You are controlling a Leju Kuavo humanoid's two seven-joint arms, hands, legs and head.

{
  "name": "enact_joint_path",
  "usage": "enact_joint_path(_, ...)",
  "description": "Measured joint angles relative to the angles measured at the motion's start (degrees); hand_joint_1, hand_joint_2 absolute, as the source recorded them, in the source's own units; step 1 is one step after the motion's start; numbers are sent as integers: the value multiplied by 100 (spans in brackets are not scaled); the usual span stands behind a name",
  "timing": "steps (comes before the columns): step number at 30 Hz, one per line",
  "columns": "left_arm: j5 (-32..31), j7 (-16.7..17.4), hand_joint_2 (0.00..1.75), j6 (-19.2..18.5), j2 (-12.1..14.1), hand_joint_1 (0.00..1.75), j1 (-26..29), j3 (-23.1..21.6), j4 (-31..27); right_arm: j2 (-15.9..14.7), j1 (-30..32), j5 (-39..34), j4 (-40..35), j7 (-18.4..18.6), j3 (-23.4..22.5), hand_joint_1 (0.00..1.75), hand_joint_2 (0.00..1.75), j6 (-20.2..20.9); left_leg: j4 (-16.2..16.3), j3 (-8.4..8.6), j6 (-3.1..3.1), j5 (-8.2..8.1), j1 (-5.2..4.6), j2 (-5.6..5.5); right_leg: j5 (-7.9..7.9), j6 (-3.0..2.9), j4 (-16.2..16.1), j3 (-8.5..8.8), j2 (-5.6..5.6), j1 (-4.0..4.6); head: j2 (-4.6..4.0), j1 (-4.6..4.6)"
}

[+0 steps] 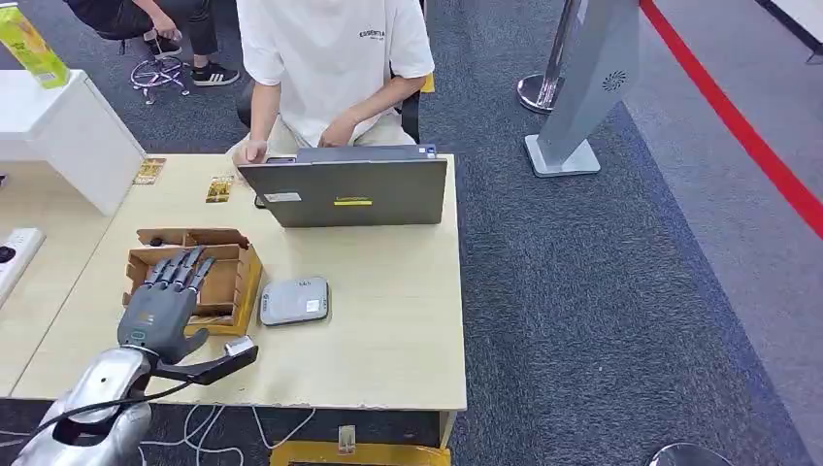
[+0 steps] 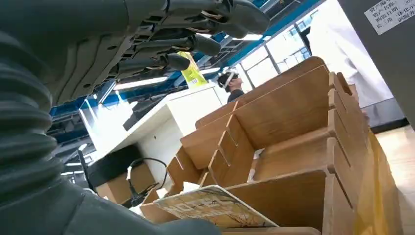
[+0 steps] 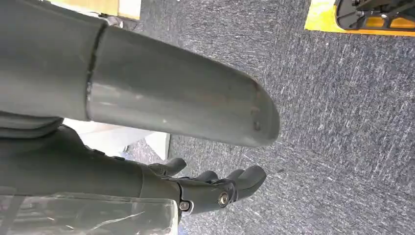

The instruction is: Pass the card to the sensor for recognition and then transmit it.

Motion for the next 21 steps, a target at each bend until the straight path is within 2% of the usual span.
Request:
enact_joint_path(10, -15, 0, 175, -6, -50, 0, -32, 26, 92, 0, 0, 0, 0, -9, 7, 0, 0, 2, 0, 0, 0, 0, 0, 0, 0, 0, 0, 0, 0, 0, 0, 0)
enact_joint_path(21, -61, 90, 175, -232, -50, 0, -30, 26, 81, 0, 0, 11, 0, 18, 17, 0, 0, 2, 0, 0, 0, 0, 0, 0, 0, 0, 0, 0, 0, 0, 0, 2)
